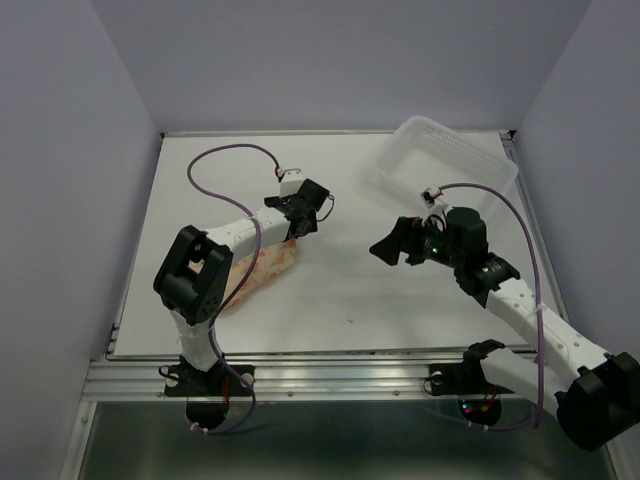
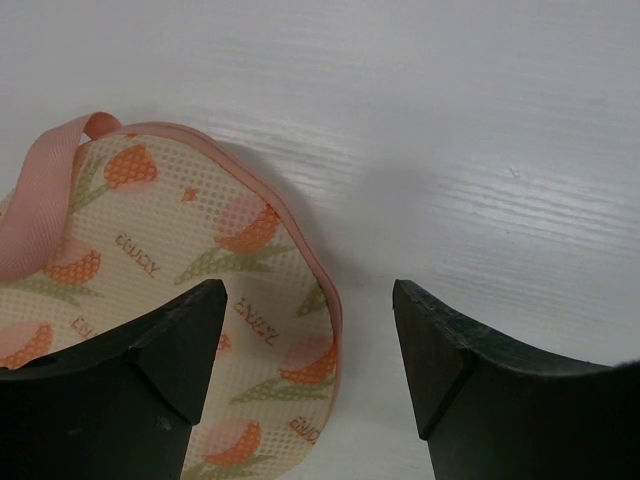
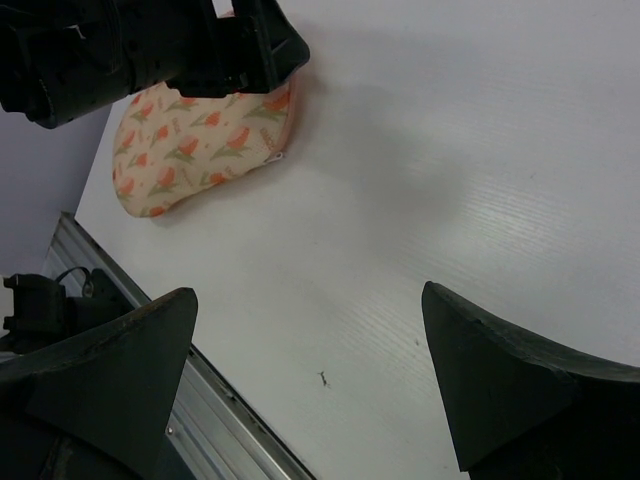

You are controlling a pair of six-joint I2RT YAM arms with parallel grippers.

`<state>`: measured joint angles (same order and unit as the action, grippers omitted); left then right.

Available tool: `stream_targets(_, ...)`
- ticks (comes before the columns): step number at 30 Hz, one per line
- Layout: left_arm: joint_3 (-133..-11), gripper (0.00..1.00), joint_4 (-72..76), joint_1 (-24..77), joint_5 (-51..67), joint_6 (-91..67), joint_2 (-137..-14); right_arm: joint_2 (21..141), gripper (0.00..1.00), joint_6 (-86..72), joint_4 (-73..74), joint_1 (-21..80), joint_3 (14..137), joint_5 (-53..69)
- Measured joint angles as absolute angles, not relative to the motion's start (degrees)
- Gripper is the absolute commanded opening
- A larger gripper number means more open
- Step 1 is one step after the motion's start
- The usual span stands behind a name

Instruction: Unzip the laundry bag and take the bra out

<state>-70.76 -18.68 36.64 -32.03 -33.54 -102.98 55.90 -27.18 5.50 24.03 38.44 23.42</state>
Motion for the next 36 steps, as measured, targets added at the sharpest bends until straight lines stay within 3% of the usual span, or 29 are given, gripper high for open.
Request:
stream_targets(8,-70.78,0.70,-17.58,33.30,-31.51,-33.45,-103.98,55.94,1.00,-26.98,5.52,24.03,37.26,23.68)
stream_targets(14,-71.83,0.57,-17.43,32.67,-30.92,-33.04,-108.44,55.94,1.00,-27.03,4.49,24.03,35.83,24.77)
stream_targets(17,-71.83,0.40,-17.50,32.67,-30.74,-32.75,-108.79,55.94,1.00,-27.00,3.97,24.03,34.94,25.36)
stream_targets(19,-71.83,0.18,-17.26,32.67,-30.61,-32.62,-108.77,55.96,1.00,-27.00,2.94,24.03,34.20,25.96)
stream_targets(20,-71.83,0.01,-17.06,32.67,-30.39,-32.62,-108.79,55.96,1.00,-26.98,2.52,24.03,33.98,26.22)
stream_targets(32,-71.59,0.00,-14.83,33.71,-20.97,-30.72,-102.52,58.87,1.00,-28.25,-19.88,27.92,25.08,29.78)
stream_targets(34,-71.59,0.00,-13.82,33.80,-18.11,-30.68,-99.96,62.22,0.95,-28.12,-22.63,29.50,25.30,29.54)
stream_targets(36,-71.59,0.00,-12.75,33.93,-15.77,-30.68,-98.21,66.08,0.80,-28.01,-25.47,31.16,25.76,29.39)
